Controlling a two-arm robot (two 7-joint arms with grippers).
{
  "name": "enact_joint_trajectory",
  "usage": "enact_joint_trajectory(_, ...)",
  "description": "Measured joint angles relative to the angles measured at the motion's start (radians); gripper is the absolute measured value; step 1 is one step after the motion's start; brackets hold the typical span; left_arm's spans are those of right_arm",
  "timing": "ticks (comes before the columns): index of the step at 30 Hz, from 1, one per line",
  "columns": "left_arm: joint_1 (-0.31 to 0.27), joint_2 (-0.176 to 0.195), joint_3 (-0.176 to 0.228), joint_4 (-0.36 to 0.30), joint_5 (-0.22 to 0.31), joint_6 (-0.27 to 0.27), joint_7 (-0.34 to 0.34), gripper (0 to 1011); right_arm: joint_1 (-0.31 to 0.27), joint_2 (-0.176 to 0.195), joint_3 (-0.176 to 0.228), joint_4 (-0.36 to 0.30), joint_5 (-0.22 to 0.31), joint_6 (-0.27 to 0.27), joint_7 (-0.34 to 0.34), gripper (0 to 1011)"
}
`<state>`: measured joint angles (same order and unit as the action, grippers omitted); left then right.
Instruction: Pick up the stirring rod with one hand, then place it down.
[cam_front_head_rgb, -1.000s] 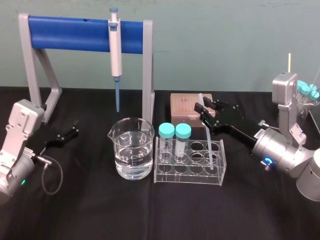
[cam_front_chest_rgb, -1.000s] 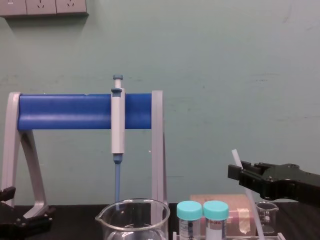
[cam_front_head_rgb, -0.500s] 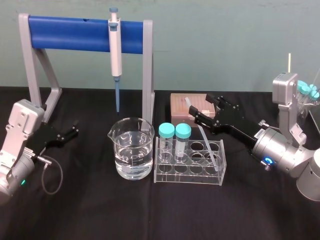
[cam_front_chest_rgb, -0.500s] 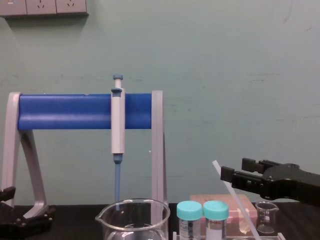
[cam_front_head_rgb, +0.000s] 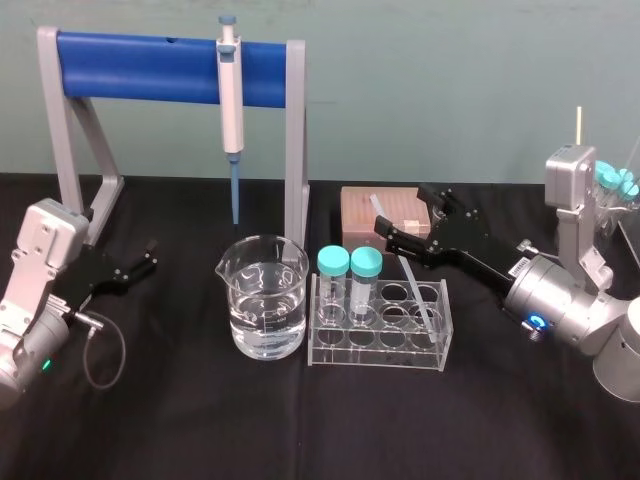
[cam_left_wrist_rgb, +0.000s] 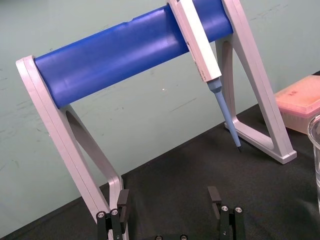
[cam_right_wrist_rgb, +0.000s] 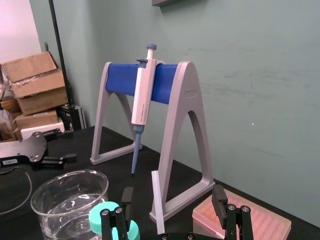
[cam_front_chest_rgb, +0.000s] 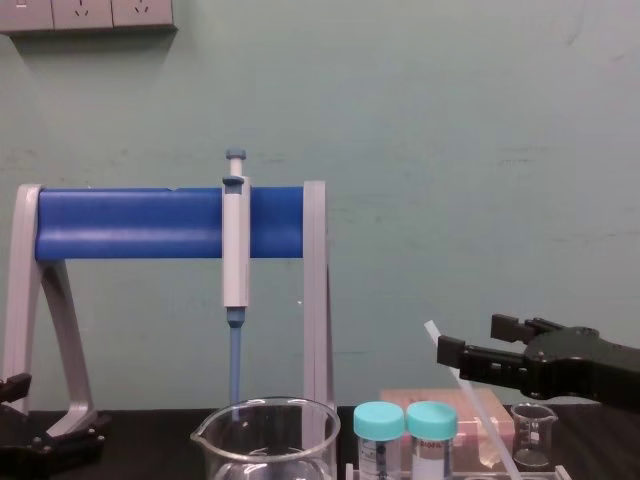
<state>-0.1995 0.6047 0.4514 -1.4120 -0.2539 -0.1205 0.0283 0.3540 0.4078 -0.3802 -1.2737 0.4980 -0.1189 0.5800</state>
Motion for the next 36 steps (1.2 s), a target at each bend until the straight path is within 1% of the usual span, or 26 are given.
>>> enact_joint_trajectory(3, 0.0, 0.0, 0.0, 0.0, 0.0, 0.0, 0.0, 1001, -0.007, 0.002, 0.013, -0.011, 0.0, -0.015, -0.01, 1000)
enact_joint_trajectory(5, 0.0, 0.0, 0.0, 0.0, 0.0, 0.0, 0.0, 1000, -0.017, 0.004, 0.024, -0.024, -0.002, -0.025, -0.028, 1000)
enact_joint_trajectory(8, 0.0, 0.0, 0.0, 0.0, 0.0, 0.0, 0.0, 1000, -0.055, 0.005, 0.066, -0.068, -0.025, -0.056, -0.105, 1000)
enact_joint_trajectory(10, 0.0, 0.0, 0.0, 0.0, 0.0, 0.0, 0.0, 1000, -0.073, 0.005, 0.085, -0.086, -0.042, -0.069, -0.144, 1000)
enact_joint_trajectory(11, 0.0, 0.0, 0.0, 0.0, 0.0, 0.0, 0.0, 1000, -0.085, 0.005, 0.097, -0.095, -0.055, -0.074, -0.169, 1000)
enact_joint_trajectory(12, 0.0, 0.0, 0.0, 0.0, 0.0, 0.0, 0.0, 1000, -0.102, 0.003, 0.111, -0.106, -0.075, -0.08, -0.21, 1000)
enact_joint_trajectory(14, 0.0, 0.0, 0.0, 0.0, 0.0, 0.0, 0.0, 1001, -0.118, 0.001, 0.124, -0.115, -0.1, -0.079, -0.254, 1000)
enact_joint_trajectory(15, 0.0, 0.0, 0.0, 0.0, 0.0, 0.0, 0.0, 1000, -0.133, -0.004, 0.138, -0.12, -0.119, -0.069, -0.294, 1000)
enact_joint_trajectory(18, 0.0, 0.0, 0.0, 0.0, 0.0, 0.0, 0.0, 1000, -0.15, -0.01, 0.152, -0.121, -0.139, -0.049, -0.339, 1000)
enact_joint_trajectory(19, 0.0, 0.0, 0.0, 0.0, 0.0, 0.0, 0.0, 1000, -0.158, -0.015, 0.16, -0.119, -0.144, -0.035, -0.355, 1000)
enact_joint_trajectory(21, 0.0, 0.0, 0.0, 0.0, 0.0, 0.0, 0.0, 1000, -0.164, -0.02, 0.167, -0.115, -0.146, -0.019, -0.366, 1000)
enact_joint_trajectory(22, 0.0, 0.0, 0.0, 0.0, 0.0, 0.0, 0.0, 1000, -0.169, -0.026, 0.172, -0.11, -0.145, -0.002, -0.372, 1000)
enact_joint_trajectory(25, 0.0, 0.0, 0.0, 0.0, 0.0, 0.0, 0.0, 1000, -0.175, -0.035, 0.179, -0.099, -0.144, 0.026, -0.375, 1000)
enact_joint_trajectory(29, 0.0, 0.0, 0.0, 0.0, 0.0, 0.0, 0.0, 1000, -0.176, -0.043, 0.182, -0.091, -0.15, 0.052, -0.374, 1000)
enact_joint_trajectory(31, 0.0, 0.0, 0.0, 0.0, 0.0, 0.0, 0.0, 1000, -0.174, -0.045, 0.18, -0.087, -0.16, 0.062, -0.373, 1000)
enact_joint_trajectory(36, 0.0, 0.0, 0.0, 0.0, 0.0, 0.0, 0.0, 1001, -0.175, -0.045, 0.181, -0.087, -0.16, 0.062, -0.373, 1000)
